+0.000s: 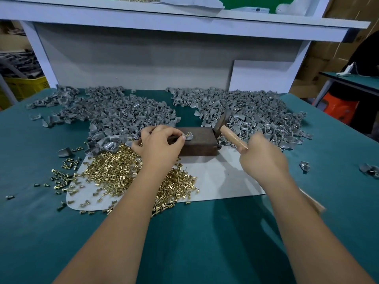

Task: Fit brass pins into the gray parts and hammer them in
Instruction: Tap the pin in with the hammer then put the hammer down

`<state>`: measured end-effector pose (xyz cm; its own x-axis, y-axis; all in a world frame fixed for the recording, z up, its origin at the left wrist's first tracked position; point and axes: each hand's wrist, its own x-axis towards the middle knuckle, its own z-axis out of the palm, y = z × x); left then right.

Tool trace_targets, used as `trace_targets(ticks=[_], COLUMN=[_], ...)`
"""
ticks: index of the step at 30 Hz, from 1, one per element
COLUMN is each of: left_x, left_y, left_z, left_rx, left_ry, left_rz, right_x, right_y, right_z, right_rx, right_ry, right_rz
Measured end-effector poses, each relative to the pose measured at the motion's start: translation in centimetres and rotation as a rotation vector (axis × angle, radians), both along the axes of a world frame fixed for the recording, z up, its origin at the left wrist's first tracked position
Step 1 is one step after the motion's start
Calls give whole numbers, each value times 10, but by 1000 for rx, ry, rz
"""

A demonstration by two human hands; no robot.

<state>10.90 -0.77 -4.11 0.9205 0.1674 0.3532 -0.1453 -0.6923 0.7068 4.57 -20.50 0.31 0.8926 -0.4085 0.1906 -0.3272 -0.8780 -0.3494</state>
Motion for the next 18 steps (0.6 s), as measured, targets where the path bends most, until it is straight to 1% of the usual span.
trace_targets(ticks=[2, 4, 7, 9, 11, 15, 18], left_x=[1, 1, 1, 1, 0, 0, -1], left_y=[0, -1, -2, -2, -2, -2, -2], left_z=[0, 0, 1, 2, 3, 3, 4], left_rx=[5, 3, -2, 7, 6, -22, -29], left_ry=[11, 18, 31, 46, 55, 51, 57], left_rz=[-13, -13, -18, -22, -18, -19, -19], right_x=[-2, -8, -16, -22, -25, -28, -29], right_y=[4, 7, 9, 14, 22, 32, 32], right_z=[-1, -3, 0, 2, 1, -2, -2], right_rx=[7, 38, 136, 137, 68, 16, -91], right_ry=[-89, -217, -359, -354, -309, -297, -239], right_rz=[-10, 0, 83, 161, 200, 187, 186])
